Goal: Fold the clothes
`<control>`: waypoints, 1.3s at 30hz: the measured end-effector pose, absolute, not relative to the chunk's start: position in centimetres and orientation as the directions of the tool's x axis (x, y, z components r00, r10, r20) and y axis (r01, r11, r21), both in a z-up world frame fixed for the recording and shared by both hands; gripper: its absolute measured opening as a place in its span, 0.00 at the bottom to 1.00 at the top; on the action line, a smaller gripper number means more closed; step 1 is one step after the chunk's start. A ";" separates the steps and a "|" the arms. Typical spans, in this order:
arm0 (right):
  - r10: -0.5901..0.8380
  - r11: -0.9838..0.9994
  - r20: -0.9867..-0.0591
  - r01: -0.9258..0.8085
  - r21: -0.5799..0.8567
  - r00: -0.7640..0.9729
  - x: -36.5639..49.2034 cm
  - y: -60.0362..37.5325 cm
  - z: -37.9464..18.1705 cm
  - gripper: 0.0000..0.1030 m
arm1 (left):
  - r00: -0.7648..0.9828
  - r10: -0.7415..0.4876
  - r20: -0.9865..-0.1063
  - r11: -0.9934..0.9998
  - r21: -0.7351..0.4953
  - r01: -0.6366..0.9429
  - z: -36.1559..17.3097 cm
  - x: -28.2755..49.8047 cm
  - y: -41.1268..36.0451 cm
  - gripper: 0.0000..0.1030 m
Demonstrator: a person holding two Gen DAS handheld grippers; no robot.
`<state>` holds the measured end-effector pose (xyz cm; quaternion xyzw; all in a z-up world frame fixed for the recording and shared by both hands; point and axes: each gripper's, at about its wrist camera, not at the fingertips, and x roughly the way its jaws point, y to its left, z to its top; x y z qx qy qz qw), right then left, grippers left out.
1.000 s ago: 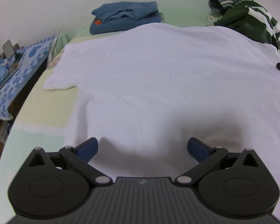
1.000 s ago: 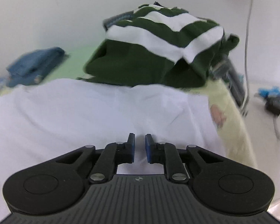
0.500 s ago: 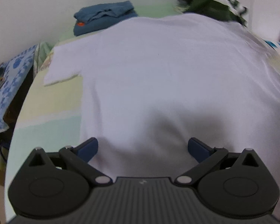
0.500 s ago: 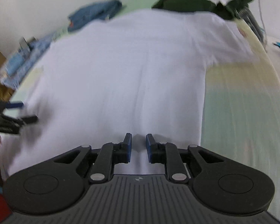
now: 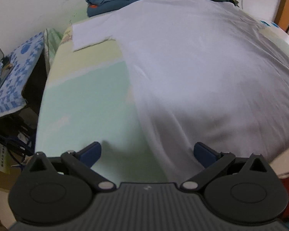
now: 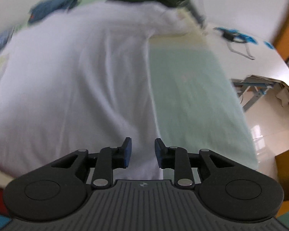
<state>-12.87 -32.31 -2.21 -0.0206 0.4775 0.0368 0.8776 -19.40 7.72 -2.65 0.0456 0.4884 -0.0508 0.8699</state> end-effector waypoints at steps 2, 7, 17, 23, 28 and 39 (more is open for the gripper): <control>0.044 0.998 -0.835 -0.065 0.010 0.548 -12.8 -32.6 -2.3 0.31 | 0.507 -0.098 -0.856 0.990 -0.030 0.140 -2.4 -19.5 7.9 0.99; -0.004 0.997 -0.850 -0.067 -0.046 0.526 -12.5 -32.9 -3.4 0.31 | 0.486 -0.072 -0.871 0.994 -0.021 0.108 -2.6 -19.8 7.1 0.86; 0.069 0.997 -0.880 -0.072 0.040 0.470 -14.2 -35.3 -4.0 0.31 | 0.426 -0.051 -0.903 0.998 -0.027 0.061 -1.1 -21.6 6.5 0.07; 0.095 0.994 -0.869 -0.096 0.055 0.485 -14.9 -36.1 -4.1 0.36 | 0.430 0.011 -0.903 0.999 0.029 0.035 -1.0 -21.8 4.8 0.09; 0.093 0.990 -0.855 -0.140 0.025 0.511 -15.9 -35.6 -4.2 0.39 | 0.424 0.084 -0.902 0.996 0.092 -0.001 -0.9 -22.0 4.7 0.04; 0.147 0.985 -0.852 -0.149 0.081 0.503 -16.6 -36.3 -3.2 0.00 | 0.404 0.188 -0.895 0.981 0.193 -0.027 -0.1 -23.0 4.4 0.00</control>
